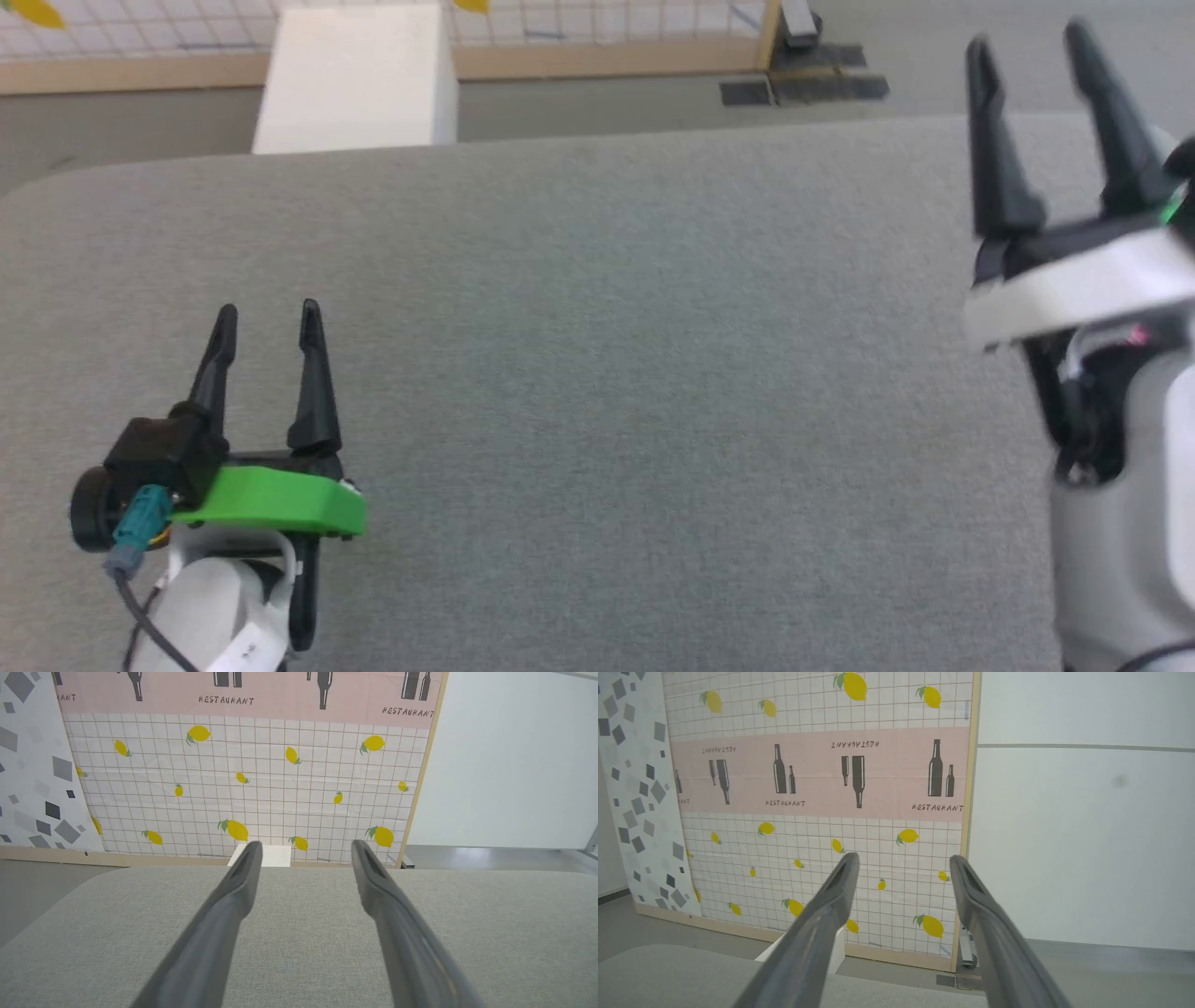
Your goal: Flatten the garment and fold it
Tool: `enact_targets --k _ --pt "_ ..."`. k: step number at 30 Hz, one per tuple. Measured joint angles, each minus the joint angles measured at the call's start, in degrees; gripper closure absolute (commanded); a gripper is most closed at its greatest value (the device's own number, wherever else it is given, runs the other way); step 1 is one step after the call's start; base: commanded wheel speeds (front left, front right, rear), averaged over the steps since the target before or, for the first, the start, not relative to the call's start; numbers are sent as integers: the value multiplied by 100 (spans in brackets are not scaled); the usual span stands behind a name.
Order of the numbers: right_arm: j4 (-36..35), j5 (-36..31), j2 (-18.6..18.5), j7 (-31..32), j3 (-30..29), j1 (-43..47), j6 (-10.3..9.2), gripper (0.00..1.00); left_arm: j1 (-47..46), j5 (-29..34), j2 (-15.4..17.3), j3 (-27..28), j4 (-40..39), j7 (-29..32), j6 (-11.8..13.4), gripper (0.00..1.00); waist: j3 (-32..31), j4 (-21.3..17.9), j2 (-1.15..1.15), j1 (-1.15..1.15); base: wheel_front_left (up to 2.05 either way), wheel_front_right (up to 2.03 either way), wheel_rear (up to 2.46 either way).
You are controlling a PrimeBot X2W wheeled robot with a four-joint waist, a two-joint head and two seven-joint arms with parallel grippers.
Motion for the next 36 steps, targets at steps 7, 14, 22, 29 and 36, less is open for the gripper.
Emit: enact_targets --k 7,14,22,29,36 --pt "441 75 131 -1068 12 1060 -1 0 -114 19 -176 -130 401 -41 19 0 -316 276 0 0 0 0 0" --pt "1107 450 137 -1646 -68 1820 -1 0 -103 92 -245 -227 790 -48 -94 0 -579 343 0 0 0 0 0" --pt "1223 461 137 -1763 -45 2410 -1 0 159 -21 -388 70 968 -65 -333 0 -775 278 0 0 0 0 0" --pt "1183 422 140 -1764 44 2613 -1 0 341 -23 -470 277 1045 -65 -433 0 -858 292 0 0 0 0 0" --pt "1224 386 137 -1764 51 2654 -1 0 424 48 -626 352 1144 -65 -554 0 -888 335 0 0 0 0 0"
